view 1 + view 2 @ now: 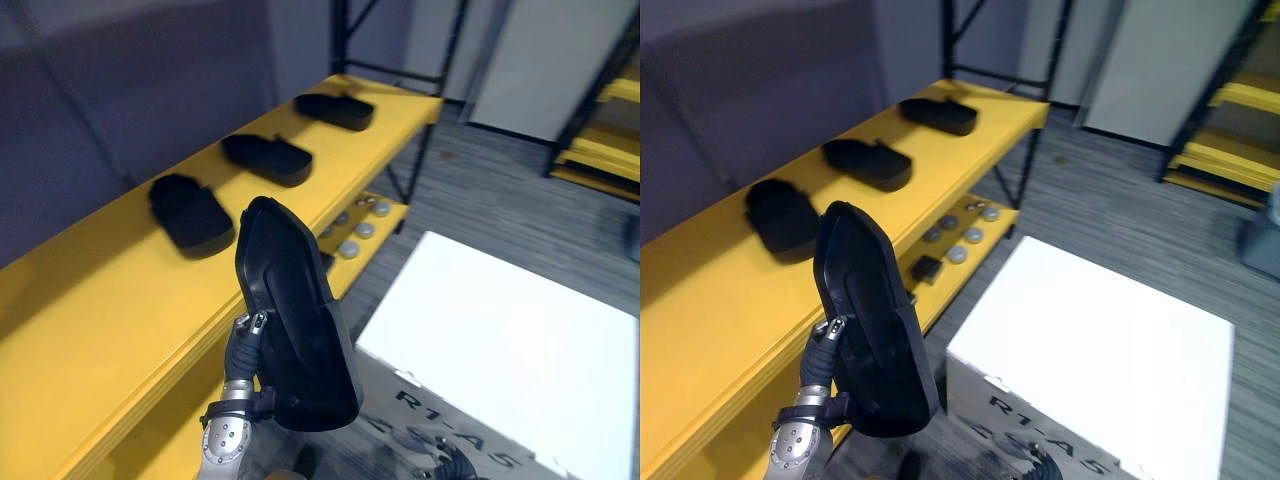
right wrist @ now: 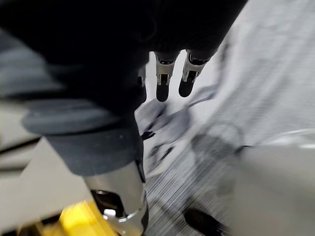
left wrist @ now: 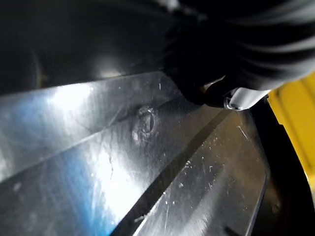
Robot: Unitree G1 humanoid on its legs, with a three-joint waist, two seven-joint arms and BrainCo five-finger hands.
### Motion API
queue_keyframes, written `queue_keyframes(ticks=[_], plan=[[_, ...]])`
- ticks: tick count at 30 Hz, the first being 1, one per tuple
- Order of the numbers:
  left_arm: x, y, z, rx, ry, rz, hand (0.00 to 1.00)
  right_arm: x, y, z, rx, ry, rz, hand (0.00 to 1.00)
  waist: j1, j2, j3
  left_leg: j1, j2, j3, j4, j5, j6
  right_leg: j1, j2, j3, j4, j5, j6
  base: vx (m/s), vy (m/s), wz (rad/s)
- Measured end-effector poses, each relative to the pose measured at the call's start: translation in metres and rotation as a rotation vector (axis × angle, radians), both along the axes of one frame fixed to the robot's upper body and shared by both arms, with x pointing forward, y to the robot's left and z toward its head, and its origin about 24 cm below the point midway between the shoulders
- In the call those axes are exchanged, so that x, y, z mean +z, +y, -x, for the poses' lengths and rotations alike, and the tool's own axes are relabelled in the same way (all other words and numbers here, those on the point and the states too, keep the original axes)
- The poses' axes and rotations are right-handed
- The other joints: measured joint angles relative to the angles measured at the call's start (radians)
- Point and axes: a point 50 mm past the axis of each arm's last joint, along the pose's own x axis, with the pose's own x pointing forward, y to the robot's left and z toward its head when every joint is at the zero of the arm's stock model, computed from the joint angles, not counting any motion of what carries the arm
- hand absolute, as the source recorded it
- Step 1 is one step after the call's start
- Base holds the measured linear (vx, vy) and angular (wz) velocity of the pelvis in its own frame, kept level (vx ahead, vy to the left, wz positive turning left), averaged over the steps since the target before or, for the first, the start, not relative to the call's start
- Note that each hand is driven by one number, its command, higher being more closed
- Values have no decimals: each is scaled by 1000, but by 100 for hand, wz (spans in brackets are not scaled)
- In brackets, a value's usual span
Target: Walk over and take plastic housings, then place them on the shelf
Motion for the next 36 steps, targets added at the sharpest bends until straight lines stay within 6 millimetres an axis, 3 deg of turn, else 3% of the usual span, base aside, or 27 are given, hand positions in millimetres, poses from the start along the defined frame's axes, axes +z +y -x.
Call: queue_keyframes(ticks=[1, 2, 4, 5, 6, 8, 11, 12, 13, 14, 15, 17, 18, 20, 21, 23, 25, 28, 31, 36], plan=[[1, -3, -1, 1, -8, 30, 100, 2, 1, -7, 7, -17, 7, 0, 2, 16, -5, -49, 51, 130, 112, 1, 28, 1, -8, -45, 21, -3, 2, 66, 103, 126], [4, -6, -4, -2, -22, 42, 100, 5, 0, -16, 12, -40, 16, 0, 3, 33, -1, -94, 47, 168, 187, 11, 27, 8, -19, -73, 49, -13, 10, 75, 111, 133], [8, -11, -8, -26, -45, 41, 100, 6, 3, -19, 9, -50, 13, 0, -3, 33, -2, -97, -6, 136, 129, 33, 37, 28, -20, -94, -6, -32, 10, 51, 116, 137], [9, -11, -9, -24, -53, 35, 100, 6, 6, -21, 7, -53, 6, 0, -2, 27, -4, -85, -13, 162, 124, -24, 36, 34, -39, -141, -14, -16, 32, 66, 135, 121], [11, -11, -10, -20, -58, 32, 100, 7, 6, -23, 7, -60, 9, 0, -6, 38, -2, -79, -12, 176, 126, -31, 25, 42, -41, -151, -11, -14, 40, 115, 134, 77], [10, -9, -12, -7, -55, 8, 100, 8, 12, -27, 9, -69, -9, 0, 0, 33, 5, -51, -43, 171, 97, -16, 32, 61, -59, -153, 3, -13, 48, 96, 131, 31], [12, -12, -13, -6, -63, -35, 100, 8, 16, -30, 1, -77, -21, 0, -9, 28, 9, -43, -89, 144, 103, -33, 54, 78, -117, -170, 78, -14, 54, 69, 147, 39], [12, -14, -13, -9, -63, -46, 100, 7, 15, -27, -5, -68, -20, 0, -28, 24, 11, -38, -109, 111, 114, -44, 63, 84, -149, -161, 143, -14, 53, 52, 127, 74], [12, -16, -13, -8, -64, -52, 100, 6, 14, -22, -15, -60, -21, 0, -36, 24, 12, -27, -124, 89, 117, -62, 64, 72, -182, -110, 227, -18, 35, 74, 200, 82], [12, -17, -13, -7, -64, -61, 100, 4, 13, -15, -21, -44, -22, 0, -43, 19, 15, -9, -135, 65, 115, -69, 66, 33, -209, -14, 326, -29, -14, 62, 157, 82], [12, -17, -13, -4, -64, -77, 100, 1, 16, -10, -25, -32, -30, 0, -55, 15, 18, 4, -143, 26, 112, -72, 66, -19, -184, 153, 393, -69, -31, 68, 145, 88], [13, -16, -13, 11, -68, -93, 100, 2, 20, -3, -32, -41, -42, 0, -49, 4, 24, 24, -154, -19, 96, -74, 71, -115, -82, 429, 419, -135, -14, 49, 66, 71], [13, -16, -13, 16, -68, -93, 100, 3, 22, -3, -35, -48, -46, 0, -51, 0, 27, 31, -156, -29, 94, -73, 71, -137, -53, 496, 415, -148, -11, 20, 22, 55], [14, -18, -14, 16, -72, -94, 100, 7, 25, 1, -53, -76, -54, 0, -64, -17, 19, 32, -174, -98, 84, -66, 60, -205, 62, 714, 364, -166, 1, 13, -22, 87], [14, -20, -14, 15, -73, -92, 100, 8, 26, 1, -58, -80, -57, 0, -66, -22, 16, 33, -179, -111, 79, -66, 60, -215, 80, 752, 338, -165, 6, 33, -104, 124], [12, -21, -13, 17, -66, -85, 100, 7, 32, 6, -71, -76, -71, 0, -68, -51, -2, 37, -196, -112, 66, -66, 60, -208, 70, 757, 178, -148, 20, 61, -136, 104], [9, -21, -9, 29, -47, -77, 100, 5, 35, 12, -81, -64, -82, 0, -49, -51, -13, 53, -191, -112, 63, -68, 57, -162, 61, 722, 122, -83, 39, 132, -175, 61], [5, -22, -5, 35, -23, -59, 100, 5, 39, 12, -89, -63, -98, 0, -27, -45, -32, 48, -147, -74, 100, -109, 30, -88, 77, 673, 33, -38, 23, 150, -144, 27], [4, -22, -4, 32, -18, -45, 100, 7, 42, 11, -95, -75, -109, 0, -30, -48, -46, 49, -136, -77, 147, -133, 6, -42, 84, 638, 11, -37, 22, 135, -74, 26], [3, -21, -4, 38, -15, -30, 100, 7, 43, 11, -104, -81, -109, 0, -25, -49, -50, 43, -150, -135, 162, -114, 8, -15, 80, 538, 35, -38, 21, 104, -30, 64]])
